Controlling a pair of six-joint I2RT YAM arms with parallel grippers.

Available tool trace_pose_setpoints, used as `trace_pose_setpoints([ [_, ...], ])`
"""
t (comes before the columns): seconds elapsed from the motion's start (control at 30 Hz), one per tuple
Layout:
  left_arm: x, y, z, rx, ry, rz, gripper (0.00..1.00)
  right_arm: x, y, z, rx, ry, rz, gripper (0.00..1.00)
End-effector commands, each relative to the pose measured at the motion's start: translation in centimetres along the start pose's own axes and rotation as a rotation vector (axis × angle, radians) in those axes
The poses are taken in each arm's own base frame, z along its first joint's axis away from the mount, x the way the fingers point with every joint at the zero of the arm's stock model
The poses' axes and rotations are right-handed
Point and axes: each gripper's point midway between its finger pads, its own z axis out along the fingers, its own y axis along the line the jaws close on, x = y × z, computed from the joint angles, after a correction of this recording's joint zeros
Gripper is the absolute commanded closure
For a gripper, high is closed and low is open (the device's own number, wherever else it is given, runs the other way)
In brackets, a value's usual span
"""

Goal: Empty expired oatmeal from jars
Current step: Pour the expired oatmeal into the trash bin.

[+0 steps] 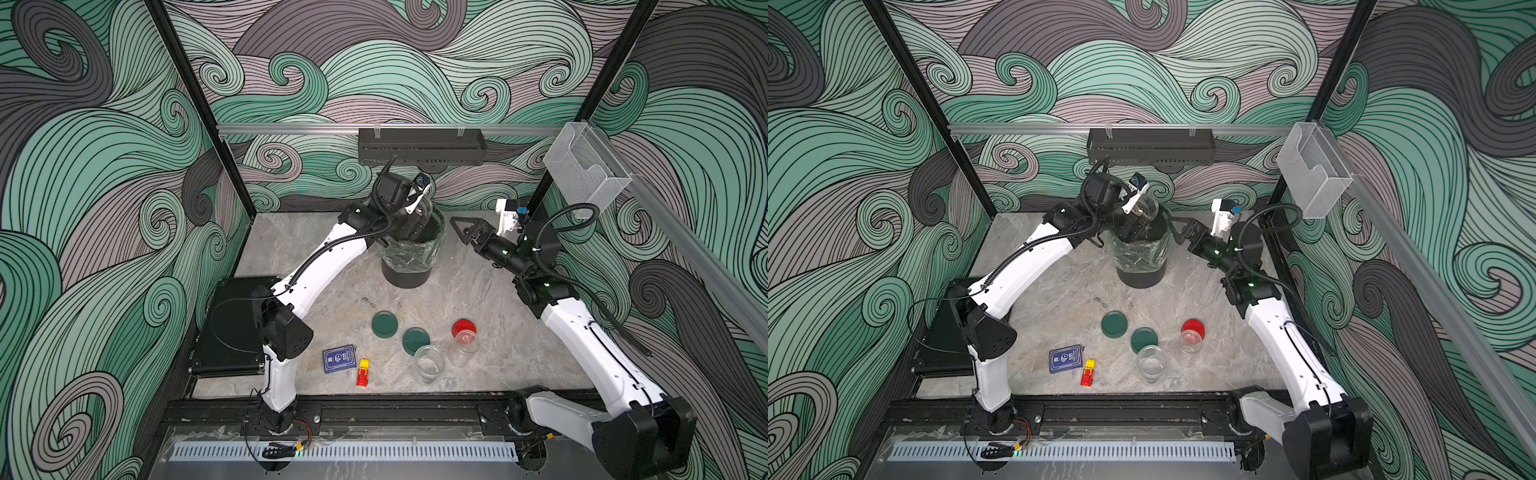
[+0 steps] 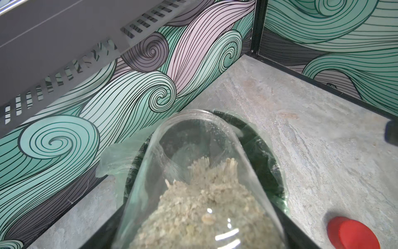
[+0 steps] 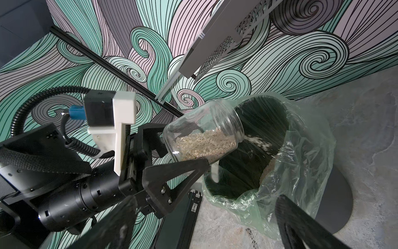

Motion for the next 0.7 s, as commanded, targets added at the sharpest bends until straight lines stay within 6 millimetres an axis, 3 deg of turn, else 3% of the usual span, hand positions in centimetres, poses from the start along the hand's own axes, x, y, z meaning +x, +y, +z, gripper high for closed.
trace_pose_setpoints([
  [0.0, -1.95, 1.04, -0.85, -0.02, -0.037, -0.037, 1.0, -0.38, 0.49, -0.07, -0.026, -0.013, -0.01, 0.01],
  [0.67, -1.12, 1.07, -0.12, 0.018, 0.045, -0.089, 1.0, -0.34, 0.18, -0.02, -0.023, -0.01, -0.003, 0.01],
])
